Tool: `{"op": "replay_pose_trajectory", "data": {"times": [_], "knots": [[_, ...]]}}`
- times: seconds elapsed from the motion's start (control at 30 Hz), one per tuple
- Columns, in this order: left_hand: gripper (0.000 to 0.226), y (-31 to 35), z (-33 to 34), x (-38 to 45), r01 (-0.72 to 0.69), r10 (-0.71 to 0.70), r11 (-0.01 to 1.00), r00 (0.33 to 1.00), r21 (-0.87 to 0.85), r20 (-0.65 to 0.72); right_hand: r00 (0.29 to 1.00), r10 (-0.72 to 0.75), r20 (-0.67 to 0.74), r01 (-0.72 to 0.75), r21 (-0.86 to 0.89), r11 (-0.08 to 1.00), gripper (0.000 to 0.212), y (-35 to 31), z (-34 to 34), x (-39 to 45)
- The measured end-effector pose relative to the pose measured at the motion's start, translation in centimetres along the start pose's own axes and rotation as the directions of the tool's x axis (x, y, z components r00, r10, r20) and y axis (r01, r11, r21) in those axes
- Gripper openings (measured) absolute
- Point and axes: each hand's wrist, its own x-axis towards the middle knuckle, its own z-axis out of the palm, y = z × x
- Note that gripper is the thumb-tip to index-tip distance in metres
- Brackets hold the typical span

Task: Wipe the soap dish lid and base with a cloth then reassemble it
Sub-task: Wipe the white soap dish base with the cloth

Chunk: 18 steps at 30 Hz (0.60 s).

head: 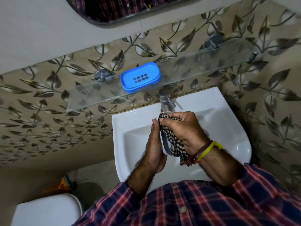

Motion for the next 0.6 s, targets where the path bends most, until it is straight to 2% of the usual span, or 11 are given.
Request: {"op": "replay_pose_trajectory", "data": {"times": [0.1, 0.23, 0.3, 0.4, 0.53, 0.6], "knots": [[0.069, 0.7, -0.1, 0.5, -0.027, 0.027, 1.0, 1.0, 0.016, 0.014, 0.999, -0.004, 0.042, 0.0, 0.086, 0.996, 0.017, -0.3, 0.3, -0.1], [0.066, 2.0, -0.5, 1.1, -0.041, 0.047, 0.995, 0.997, -0.094, 0.065, 0.983, -0.153, 0.105, 0.164, -0.096, 0.982, 0.012, -0.2, -0.3, -0.8], [0.068, 1.8, -0.3, 1.0, -0.04, 0.048, 0.995, 0.995, -0.086, 0.083, 0.976, -0.201, 0.087, 0.214, -0.179, 0.96, 0.011, -0.2, -0.3, -0.8], [0.07, 1.1, 0.2, 1.0, -0.037, 0.039, 0.999, 0.996, -0.025, 0.081, 0.983, -0.181, -0.004, 0.179, -0.129, 0.975, 0.014, -0.6, -0.3, -0.6], [0.072, 2.0, 0.0, 1.5, -0.036, 0.044, 0.997, 0.993, -0.073, 0.111, 0.974, -0.214, 0.081, 0.228, -0.271, 0.935, 0.011, -0.8, -0.6, -0.8], [0.069, 2.0, 0.0, 1.5, -0.046, 0.051, 0.998, 0.994, -0.051, 0.099, 0.977, -0.201, 0.075, 0.214, -0.266, 0.94, 0.011, -1.1, -0.7, -0.8]]}}
